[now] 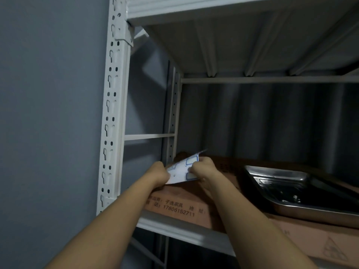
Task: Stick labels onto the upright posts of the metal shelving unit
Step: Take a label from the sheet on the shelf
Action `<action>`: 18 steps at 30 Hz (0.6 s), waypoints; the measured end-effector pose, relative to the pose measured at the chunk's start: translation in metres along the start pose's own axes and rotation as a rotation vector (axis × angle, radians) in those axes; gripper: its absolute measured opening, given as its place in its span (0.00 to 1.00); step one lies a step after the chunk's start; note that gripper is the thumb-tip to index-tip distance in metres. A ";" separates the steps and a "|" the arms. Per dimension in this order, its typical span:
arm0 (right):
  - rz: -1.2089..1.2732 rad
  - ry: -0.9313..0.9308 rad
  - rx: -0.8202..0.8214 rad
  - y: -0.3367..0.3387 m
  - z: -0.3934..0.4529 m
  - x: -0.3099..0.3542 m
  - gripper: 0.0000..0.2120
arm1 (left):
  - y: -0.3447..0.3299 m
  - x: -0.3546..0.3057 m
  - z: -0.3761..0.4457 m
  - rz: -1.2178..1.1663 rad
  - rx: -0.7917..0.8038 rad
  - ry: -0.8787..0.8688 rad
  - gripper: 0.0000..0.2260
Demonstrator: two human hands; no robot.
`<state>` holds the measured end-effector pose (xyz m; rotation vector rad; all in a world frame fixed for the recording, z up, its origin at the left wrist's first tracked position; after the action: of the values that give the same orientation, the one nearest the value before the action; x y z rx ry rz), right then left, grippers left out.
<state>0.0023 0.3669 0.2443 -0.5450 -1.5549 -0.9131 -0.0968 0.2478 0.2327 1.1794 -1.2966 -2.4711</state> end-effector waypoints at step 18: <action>-0.053 0.887 -0.487 0.044 -0.143 0.057 0.20 | 0.094 -0.062 -0.106 -0.792 -0.505 -0.326 0.07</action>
<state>0.1113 0.2697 0.3103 -0.3482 -0.5462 -1.3479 -0.0042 0.1457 0.3030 1.3483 -0.1469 -3.3468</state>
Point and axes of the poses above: each hand's wrist, its own z-axis towards the middle knuckle, its own y-axis out of the back of the hand, x = y × z, the point moved 7 cm from there along z, towards the middle knuckle, and after that the axes turned 12 degrees about -y, right-handed, at the moved point
